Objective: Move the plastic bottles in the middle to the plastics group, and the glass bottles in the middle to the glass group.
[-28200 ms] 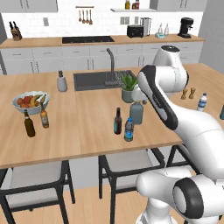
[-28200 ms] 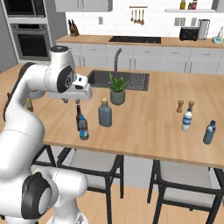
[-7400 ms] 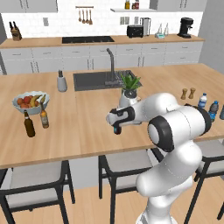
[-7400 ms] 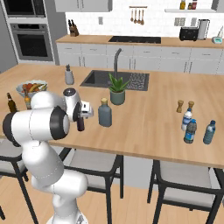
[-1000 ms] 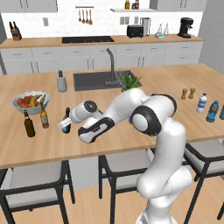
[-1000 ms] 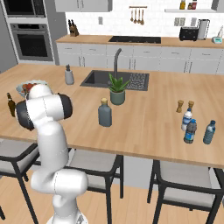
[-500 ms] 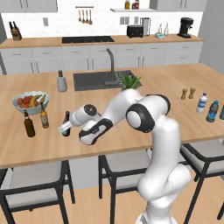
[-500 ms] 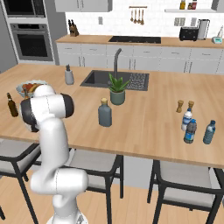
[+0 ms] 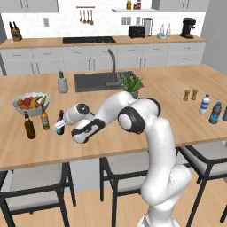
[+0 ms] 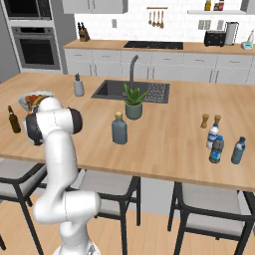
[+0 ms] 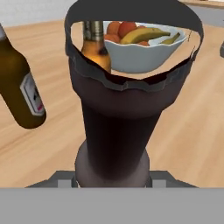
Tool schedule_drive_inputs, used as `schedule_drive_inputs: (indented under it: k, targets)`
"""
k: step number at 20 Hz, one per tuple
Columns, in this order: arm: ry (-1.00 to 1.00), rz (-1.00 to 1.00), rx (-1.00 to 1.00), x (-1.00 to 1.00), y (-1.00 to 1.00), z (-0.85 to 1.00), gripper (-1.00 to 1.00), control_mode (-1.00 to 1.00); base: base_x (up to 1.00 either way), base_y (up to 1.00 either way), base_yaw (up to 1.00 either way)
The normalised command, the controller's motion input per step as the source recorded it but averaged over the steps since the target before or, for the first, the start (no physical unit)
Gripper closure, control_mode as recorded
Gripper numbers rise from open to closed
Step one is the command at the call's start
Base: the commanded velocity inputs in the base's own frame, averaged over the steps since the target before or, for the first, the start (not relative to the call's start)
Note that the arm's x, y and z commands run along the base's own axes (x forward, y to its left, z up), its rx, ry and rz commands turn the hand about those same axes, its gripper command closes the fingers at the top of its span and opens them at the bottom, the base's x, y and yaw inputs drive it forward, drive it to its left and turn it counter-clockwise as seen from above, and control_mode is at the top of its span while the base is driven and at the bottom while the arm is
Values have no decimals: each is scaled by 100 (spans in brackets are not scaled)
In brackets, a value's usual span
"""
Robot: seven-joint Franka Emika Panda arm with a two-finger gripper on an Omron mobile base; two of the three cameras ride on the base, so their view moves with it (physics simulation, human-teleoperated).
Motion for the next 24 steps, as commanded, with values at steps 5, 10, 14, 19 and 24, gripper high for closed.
schedule_drive_inputs:
  k: [5, 10, 14, 19, 24]
  targets:
    - [0, 0, 0, 31, 21, -7, 100, -100, 0, 0, 0]
    - [0, 0, 0, 24, 9, -30, 100, -100, 0, 0, 0]
    - [0, 0, 0, 24, 6, -55, 100, -100, 0, 0, 0]
    - [0, 0, 0, 2, 1, -27, 100, -100, 0, 0, 0]
    - [0, 0, 0, 0, -6, 0, 100, -100, 0, 0, 0]
